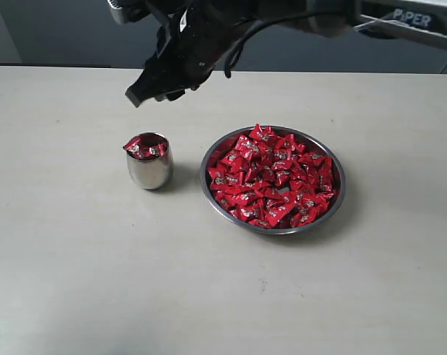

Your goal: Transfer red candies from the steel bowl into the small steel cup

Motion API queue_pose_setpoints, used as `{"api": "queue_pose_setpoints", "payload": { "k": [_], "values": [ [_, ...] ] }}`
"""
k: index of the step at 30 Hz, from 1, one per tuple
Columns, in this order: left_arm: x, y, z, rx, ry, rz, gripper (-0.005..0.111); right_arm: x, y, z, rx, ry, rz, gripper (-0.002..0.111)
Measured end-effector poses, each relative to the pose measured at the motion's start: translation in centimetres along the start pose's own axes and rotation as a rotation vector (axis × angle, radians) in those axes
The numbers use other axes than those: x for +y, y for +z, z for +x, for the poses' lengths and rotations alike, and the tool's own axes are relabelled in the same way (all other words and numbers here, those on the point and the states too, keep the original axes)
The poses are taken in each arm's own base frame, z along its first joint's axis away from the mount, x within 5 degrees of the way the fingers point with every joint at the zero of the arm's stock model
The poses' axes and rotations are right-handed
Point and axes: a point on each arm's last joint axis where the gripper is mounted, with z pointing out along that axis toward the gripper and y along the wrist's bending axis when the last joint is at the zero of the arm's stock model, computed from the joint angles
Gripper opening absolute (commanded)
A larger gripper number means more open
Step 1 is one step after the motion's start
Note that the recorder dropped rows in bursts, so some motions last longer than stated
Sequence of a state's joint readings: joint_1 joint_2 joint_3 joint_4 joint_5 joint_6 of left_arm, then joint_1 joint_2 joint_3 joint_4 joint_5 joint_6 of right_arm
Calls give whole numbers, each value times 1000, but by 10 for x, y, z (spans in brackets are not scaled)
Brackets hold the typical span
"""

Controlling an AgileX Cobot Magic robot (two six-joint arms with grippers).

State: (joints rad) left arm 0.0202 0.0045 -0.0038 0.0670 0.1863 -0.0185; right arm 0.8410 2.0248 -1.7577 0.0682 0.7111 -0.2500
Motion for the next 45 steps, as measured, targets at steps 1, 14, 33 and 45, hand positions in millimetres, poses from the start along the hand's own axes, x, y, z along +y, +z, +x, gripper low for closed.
{"api": "queue_pose_setpoints", "payload": {
  "k": [1, 14, 33, 45],
  "values": [
    [0, 0, 0, 0, 0, 0, 0, -3, -10, 4, 13, 0, 43, 38],
    [0, 0, 0, 0, 0, 0, 0, -72, -49, 109, 90, 222, 234, 38],
    [0, 0, 0, 0, 0, 0, 0, -91, -15, 183, 237, 302, 207, 38],
    [0, 0, 0, 0, 0, 0, 0, -87, 9, 196, 292, 304, 144, 38]
  ]
}}
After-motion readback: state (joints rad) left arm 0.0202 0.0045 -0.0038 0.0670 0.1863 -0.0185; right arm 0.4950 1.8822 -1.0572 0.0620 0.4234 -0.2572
